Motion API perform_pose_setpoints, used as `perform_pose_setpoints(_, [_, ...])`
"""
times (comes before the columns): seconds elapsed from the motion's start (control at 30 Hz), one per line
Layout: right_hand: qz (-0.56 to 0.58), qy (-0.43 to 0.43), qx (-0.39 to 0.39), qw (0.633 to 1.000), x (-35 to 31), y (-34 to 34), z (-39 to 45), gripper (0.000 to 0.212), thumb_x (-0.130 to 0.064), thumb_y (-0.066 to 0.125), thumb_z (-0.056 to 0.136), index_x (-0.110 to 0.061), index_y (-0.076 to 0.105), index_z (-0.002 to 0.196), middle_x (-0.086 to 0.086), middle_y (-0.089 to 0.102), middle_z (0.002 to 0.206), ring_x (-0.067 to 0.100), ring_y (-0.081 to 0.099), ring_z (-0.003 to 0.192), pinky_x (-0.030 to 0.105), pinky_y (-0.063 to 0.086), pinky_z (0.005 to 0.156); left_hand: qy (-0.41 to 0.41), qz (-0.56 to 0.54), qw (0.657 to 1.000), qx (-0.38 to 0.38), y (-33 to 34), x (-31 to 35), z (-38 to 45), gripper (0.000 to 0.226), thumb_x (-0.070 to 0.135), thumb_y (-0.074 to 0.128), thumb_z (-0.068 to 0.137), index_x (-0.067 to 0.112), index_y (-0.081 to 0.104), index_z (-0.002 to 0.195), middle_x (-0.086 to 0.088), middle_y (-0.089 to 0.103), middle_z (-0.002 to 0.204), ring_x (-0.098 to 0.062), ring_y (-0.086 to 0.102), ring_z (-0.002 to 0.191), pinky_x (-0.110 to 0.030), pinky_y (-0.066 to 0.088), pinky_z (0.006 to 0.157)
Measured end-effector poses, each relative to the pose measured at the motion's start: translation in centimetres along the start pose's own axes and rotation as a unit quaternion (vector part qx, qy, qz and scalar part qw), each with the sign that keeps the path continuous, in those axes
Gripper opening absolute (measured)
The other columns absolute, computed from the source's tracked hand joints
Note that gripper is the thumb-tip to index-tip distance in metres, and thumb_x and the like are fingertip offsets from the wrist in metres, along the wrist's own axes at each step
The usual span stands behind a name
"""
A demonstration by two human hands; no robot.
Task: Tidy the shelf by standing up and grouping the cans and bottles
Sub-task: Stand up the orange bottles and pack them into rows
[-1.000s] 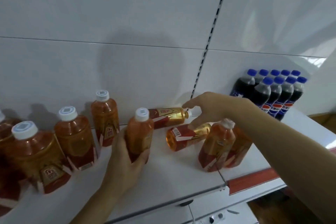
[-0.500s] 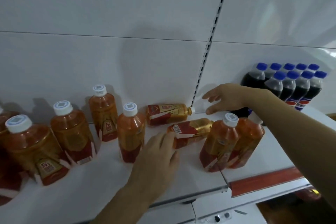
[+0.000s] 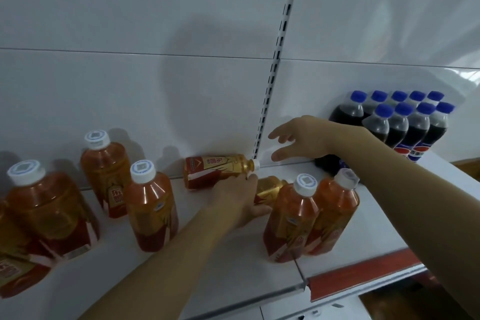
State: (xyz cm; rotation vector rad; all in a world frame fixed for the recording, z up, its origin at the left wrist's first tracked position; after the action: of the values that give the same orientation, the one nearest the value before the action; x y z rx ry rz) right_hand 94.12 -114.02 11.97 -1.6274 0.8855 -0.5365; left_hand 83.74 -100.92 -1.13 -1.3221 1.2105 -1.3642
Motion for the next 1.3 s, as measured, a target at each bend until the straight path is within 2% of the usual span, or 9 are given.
perform_pose_setpoints(0.17, [-0.016, -0.004, -0.008, 1.000, -0.6, 0.2, 0.8, 0.078, -0.071, 0.070, 0.089, -0.033, 0.053, 0.155, -0.007, 0.067, 0.140, 0.020, 0.062, 0.129, 0.042, 0.045, 0.118, -0.007, -0.127, 0.984, 0.124, -0.1, -1.8, -2.3, 0.081, 0.077, 0.054, 0.091, 0.028, 0.038, 0.153, 0.004, 0.056, 0.143, -0.017, 0.057, 0.123, -0.038, 0.052, 0.096])
perform_pose_setpoints(0.27, [-0.013, 0.002, -0.013, 1.000, -1.3, -0.4, 0.8, 0.077, -0.077, 0.061, 0.090, -0.033, 0.054, 0.153, -0.006, 0.067, 0.141, 0.020, 0.061, 0.130, 0.039, 0.043, 0.117, -0.029, -0.298, 0.930, 0.212, 0.4, -3.0, -4.3, 0.082, 0.075, 0.061, 0.088, 0.029, 0.041, 0.153, 0.010, 0.055, 0.142, -0.010, 0.056, 0.124, -0.032, 0.053, 0.099])
perform_pose_setpoints(0.43, [0.090, -0.030, 0.028, 0.995, -4.0, -3.0, 0.8, 0.084, -0.088, 0.034, 0.087, -0.031, 0.068, 0.140, -0.012, 0.073, 0.129, 0.010, 0.067, 0.119, 0.039, 0.047, 0.115, -0.050, -0.449, 0.862, 0.231, 2.0, -3.7, -6.3, 0.078, 0.071, 0.069, 0.088, 0.046, 0.032, 0.152, 0.017, 0.048, 0.146, -0.005, 0.050, 0.132, -0.036, 0.051, 0.109])
perform_pose_setpoints(0.53, [0.016, -0.040, 0.015, 0.999, -4.1, -3.7, 2.1, 0.060, -0.070, 0.052, 0.100, -0.032, 0.064, 0.145, -0.009, 0.069, 0.136, 0.015, 0.064, 0.125, 0.040, 0.045, 0.117, -0.075, -0.529, 0.811, 0.239, 2.3, -3.5, -7.7, 0.074, 0.054, 0.076, 0.090, 0.076, 0.021, 0.136, 0.027, 0.043, 0.146, 0.004, 0.047, 0.135, -0.027, 0.047, 0.110])
perform_pose_setpoints(0.77, [-0.130, -0.083, -0.125, 0.980, -2.7, -0.1, 7.4, 0.068, -0.066, 0.066, 0.096, -0.030, 0.055, 0.153, -0.009, 0.068, 0.139, 0.014, 0.061, 0.116, 0.035, 0.047, 0.111, -0.139, -0.552, 0.768, 0.293, 3.3, -4.0, -8.8, 0.090, 0.040, 0.082, 0.091, 0.081, 0.018, 0.141, 0.033, 0.045, 0.151, 0.004, 0.046, 0.140, -0.042, 0.047, 0.117])
perform_pose_setpoints(0.9, [-0.191, -0.108, -0.183, 0.958, -2.2, 3.3, 9.5, 0.072, -0.063, 0.066, 0.098, -0.023, 0.052, 0.156, -0.004, 0.064, 0.144, 0.021, 0.061, 0.125, 0.042, 0.049, 0.113, -0.164, -0.509, 0.795, 0.286, 3.6, -3.7, -9.2, 0.089, 0.041, 0.074, 0.096, 0.057, 0.015, 0.160, 0.021, 0.041, 0.160, -0.009, 0.042, 0.148, -0.051, 0.046, 0.117])
perform_pose_setpoints(1.0, [-0.200, -0.140, -0.211, 0.946, -2.5, 6.5, 10.1, 0.055, -0.056, 0.063, 0.103, -0.021, 0.059, 0.145, -0.003, 0.064, 0.130, 0.018, 0.058, 0.112, 0.035, 0.047, 0.098, -0.202, -0.439, 0.817, 0.317, 3.2, -4.0, -9.7, 0.087, 0.029, 0.073, 0.097, 0.039, 0.021, 0.165, 0.012, 0.046, 0.158, -0.016, 0.045, 0.146, -0.051, 0.045, 0.117])
perform_pose_setpoints(1.17, [-0.181, -0.169, -0.127, 0.960, -2.1, 8.3, 10.9, 0.022, -0.050, 0.068, 0.100, -0.027, 0.067, 0.100, -0.005, 0.068, 0.097, 0.020, 0.067, 0.093, 0.040, 0.056, 0.091, -0.234, -0.400, 0.823, 0.330, 2.3, -4.0, -10.1, 0.083, 0.029, 0.070, 0.096, 0.033, 0.023, 0.165, 0.011, 0.045, 0.157, -0.010, 0.042, 0.146, -0.047, 0.040, 0.121])
perform_pose_setpoints(1.3, [-0.140, -0.204, -0.053, 0.967, -3.3, 3.5, 8.7, 0.018, -0.050, 0.069, 0.099, -0.033, 0.071, 0.104, -0.011, 0.070, 0.087, 0.007, 0.066, 0.083, 0.035, 0.054, 0.083, -0.236, -0.385, 0.826, 0.337, 1.7, -3.5, -10.0, 0.083, 0.033, 0.065, 0.098, 0.030, 0.020, 0.167, 0.009, 0.042, 0.159, -0.008, 0.039, 0.146, -0.041, 0.036, 0.124])
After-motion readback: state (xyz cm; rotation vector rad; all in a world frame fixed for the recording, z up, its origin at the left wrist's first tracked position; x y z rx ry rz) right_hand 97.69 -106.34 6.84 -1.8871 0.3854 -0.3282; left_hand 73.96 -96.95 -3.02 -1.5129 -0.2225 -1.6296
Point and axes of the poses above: each hand's wrist, its own z-axis towards the middle knuckle, its own y-axis out of the palm, x = y × z, the point moved 5 cm from there along z, towards the middle knuckle
